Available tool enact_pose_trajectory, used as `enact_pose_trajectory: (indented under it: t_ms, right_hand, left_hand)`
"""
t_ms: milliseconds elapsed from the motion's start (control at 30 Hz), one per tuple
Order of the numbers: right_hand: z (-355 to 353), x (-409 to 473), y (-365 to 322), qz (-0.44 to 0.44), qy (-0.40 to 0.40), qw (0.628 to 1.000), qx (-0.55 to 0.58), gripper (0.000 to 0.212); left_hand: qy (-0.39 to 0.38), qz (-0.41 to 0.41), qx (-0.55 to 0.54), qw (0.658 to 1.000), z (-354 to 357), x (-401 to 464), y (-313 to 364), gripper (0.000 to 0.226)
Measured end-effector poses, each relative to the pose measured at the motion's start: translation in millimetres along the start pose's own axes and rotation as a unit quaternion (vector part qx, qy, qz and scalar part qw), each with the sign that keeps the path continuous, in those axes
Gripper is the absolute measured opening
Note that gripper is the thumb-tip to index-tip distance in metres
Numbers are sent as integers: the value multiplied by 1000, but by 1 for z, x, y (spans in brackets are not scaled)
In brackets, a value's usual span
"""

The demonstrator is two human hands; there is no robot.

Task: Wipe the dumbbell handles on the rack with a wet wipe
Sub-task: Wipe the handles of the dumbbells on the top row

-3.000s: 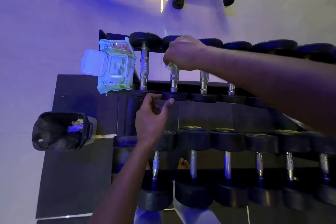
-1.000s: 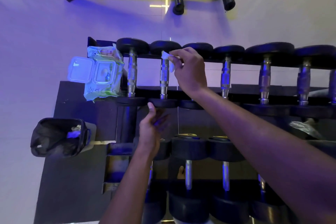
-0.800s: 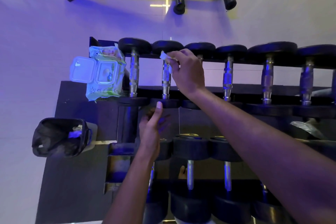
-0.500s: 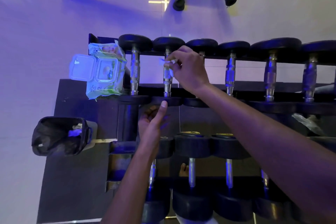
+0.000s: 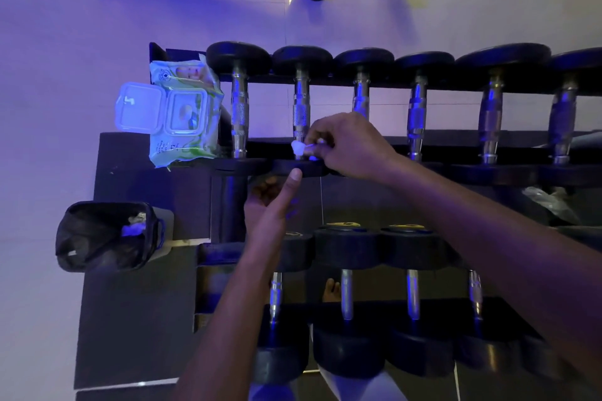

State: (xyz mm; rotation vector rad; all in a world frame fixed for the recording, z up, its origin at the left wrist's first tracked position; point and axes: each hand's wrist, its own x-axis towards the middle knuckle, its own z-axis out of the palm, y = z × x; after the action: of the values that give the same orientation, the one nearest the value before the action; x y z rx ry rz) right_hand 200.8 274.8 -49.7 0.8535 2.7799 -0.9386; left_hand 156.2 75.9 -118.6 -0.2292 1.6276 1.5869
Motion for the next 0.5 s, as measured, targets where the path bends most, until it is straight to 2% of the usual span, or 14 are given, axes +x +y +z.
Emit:
enact_pose_trajectory:
  t_ms: [133,233,367,500]
  right_hand:
    - [-7,2,-1,58,-52,996,-33,8]
    - [-1,9,-9,97,-41,994,-37,10]
    - [-1,14,-10,198,-28,978,53,10]
    - [-1,11,-12,257,21,953,157,16]
  left_hand:
    - [1,-3,11,1000,-1,2,-2,62]
    - [5,-11,21,1000,-1,2,-2,64]
    - [11,-13,29,999,1,0,-1,62]
    - [12,-19,45,999,0,-3,3,55]
